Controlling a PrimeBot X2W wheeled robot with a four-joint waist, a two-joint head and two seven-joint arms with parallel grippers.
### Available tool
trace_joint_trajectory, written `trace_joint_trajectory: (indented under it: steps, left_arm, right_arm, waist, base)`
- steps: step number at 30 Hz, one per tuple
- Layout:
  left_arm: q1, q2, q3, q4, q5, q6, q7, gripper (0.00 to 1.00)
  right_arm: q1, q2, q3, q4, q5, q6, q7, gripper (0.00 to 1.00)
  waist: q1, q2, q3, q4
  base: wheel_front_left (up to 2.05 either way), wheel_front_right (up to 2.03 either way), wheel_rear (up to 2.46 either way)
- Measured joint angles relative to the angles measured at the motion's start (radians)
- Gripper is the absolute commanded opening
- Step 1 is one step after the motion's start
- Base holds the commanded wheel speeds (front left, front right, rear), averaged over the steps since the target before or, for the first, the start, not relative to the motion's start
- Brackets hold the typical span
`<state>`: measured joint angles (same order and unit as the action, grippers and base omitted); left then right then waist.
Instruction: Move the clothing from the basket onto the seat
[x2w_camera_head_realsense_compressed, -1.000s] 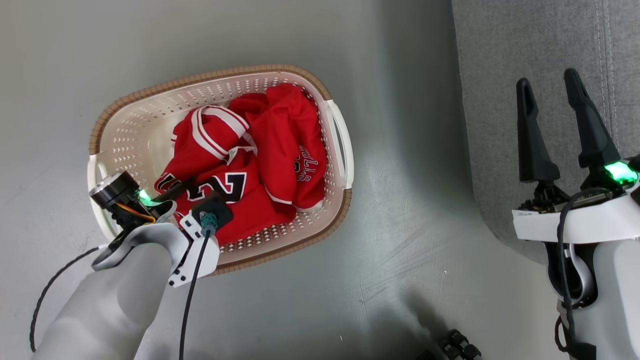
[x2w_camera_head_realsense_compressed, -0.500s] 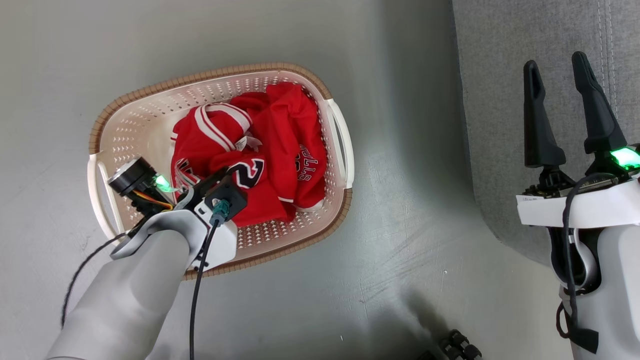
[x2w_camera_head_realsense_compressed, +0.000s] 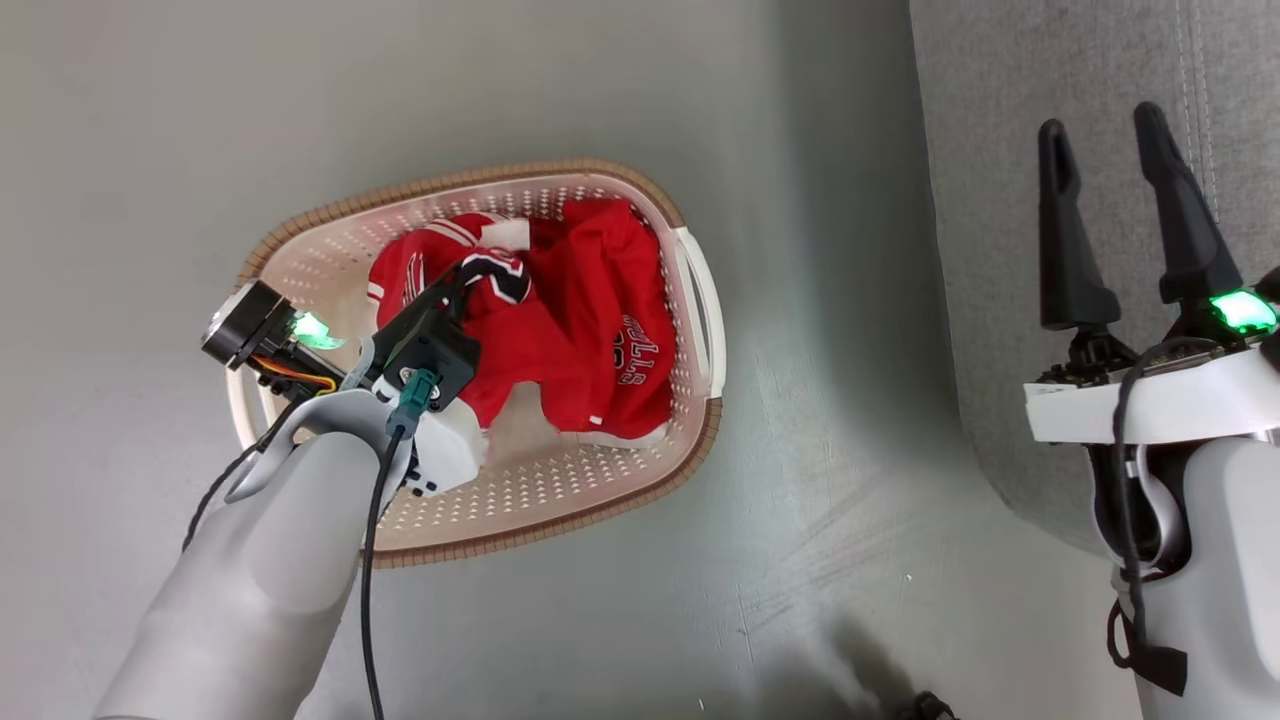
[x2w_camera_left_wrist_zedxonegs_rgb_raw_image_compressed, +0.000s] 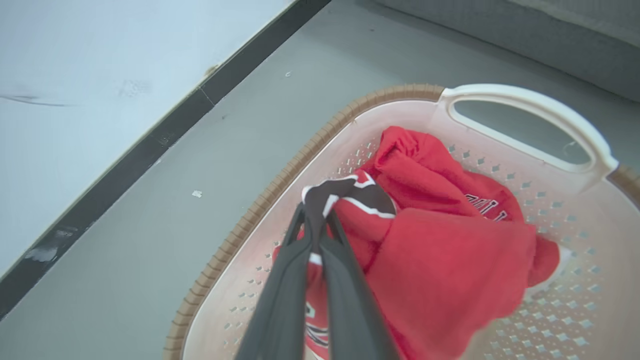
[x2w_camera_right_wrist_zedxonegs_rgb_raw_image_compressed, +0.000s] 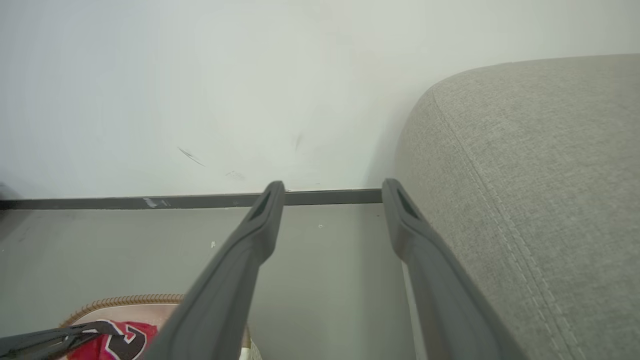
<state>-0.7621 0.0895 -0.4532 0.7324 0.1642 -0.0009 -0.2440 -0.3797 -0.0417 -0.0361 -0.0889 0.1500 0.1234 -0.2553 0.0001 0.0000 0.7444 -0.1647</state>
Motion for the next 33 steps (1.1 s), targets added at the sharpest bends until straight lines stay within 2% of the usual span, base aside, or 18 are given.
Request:
trace_joint_trajectory:
  steps: [9, 16, 27, 33]
  left_arm:
    - [0.053, -0.002, 0.058, -0.137, -0.068, 0.043, -0.008, 0.00]
    - [0.083, 0.000, 0.091, -0.346, -0.117, 0.064, -0.008, 0.00]
    - [0.159, 0.033, 0.103, -0.505, -0.158, 0.058, -0.008, 0.00]
    - [0.205, 0.047, 0.091, -0.548, -0.167, 0.031, -0.008, 0.00]
  right_arm:
    - [-0.015, -0.001, 0.035, 0.039, -0.034, 0.000, 0.000, 1.00]
    - [-0.020, -0.010, 0.068, 0.076, -0.039, 0.000, 0.000, 1.00]
    - [-0.038, -0.057, 0.168, 0.136, -0.038, 0.000, 0.000, 1.00]
    - [-0.037, -0.096, 0.237, 0.170, -0.048, 0.000, 0.000, 1.00]
  waist:
    - [0.0000, 0.0000, -0.066, 0.029]
    - [0.0000, 0.0000, -0.127, 0.057]
    - [0.0000, 0.0000, -0.232, 0.099]
    - [0.0000, 0.0000, -0.305, 0.122]
  base:
    - [0.00, 0.00, 0.00]
    - [0.00, 0.00, 0.00]
    - [0.00, 0.00, 0.00]
    - [0.00, 0.00, 0.00]
